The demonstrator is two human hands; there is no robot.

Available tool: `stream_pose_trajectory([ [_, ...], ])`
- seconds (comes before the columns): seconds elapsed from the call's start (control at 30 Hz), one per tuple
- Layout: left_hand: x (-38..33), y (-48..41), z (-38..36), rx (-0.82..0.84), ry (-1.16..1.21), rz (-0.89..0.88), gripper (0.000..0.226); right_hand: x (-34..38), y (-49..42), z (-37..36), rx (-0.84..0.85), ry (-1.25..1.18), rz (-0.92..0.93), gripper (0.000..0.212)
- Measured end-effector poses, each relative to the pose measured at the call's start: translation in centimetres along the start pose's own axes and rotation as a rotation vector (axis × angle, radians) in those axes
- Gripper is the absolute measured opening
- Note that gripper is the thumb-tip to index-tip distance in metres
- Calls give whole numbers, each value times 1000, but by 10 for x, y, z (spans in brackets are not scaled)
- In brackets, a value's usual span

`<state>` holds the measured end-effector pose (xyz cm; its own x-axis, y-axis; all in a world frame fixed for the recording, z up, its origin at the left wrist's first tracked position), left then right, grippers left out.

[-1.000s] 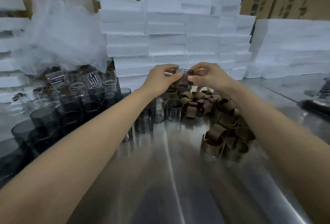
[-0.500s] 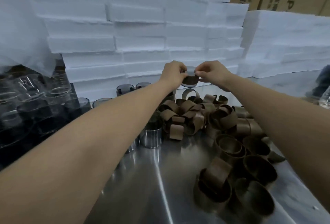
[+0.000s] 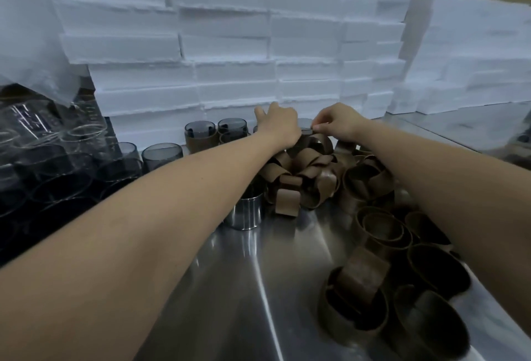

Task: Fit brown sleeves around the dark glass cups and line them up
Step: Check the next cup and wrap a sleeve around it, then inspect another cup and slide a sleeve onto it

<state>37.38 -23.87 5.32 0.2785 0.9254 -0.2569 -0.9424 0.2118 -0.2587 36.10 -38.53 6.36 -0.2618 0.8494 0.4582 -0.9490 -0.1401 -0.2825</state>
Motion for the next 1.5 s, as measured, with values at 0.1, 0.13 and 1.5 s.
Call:
stream_pose_trajectory([
  [0.1,3,1,-1,52,-38,8,17,-1,1,-2,19,35,-6,15],
  [0.13,4,2,1,73,-38,16,15,1,2,-2,35,50,-10,17],
  [1.5,129,353,77,-195,749,415,27,239,220,-126,-307,-89,245,40],
])
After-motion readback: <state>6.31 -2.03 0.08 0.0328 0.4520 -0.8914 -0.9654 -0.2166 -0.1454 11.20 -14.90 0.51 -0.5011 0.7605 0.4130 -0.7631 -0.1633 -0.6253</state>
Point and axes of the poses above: each hand's wrist, its own y-axis away from the middle knuckle, its own z-axis out of the back of the hand, x = y × z, the point moved 2 cm from there along -y, towards the middle knuckle, and after that the axes turned 8 degrees about z, right-handed, at the moved point
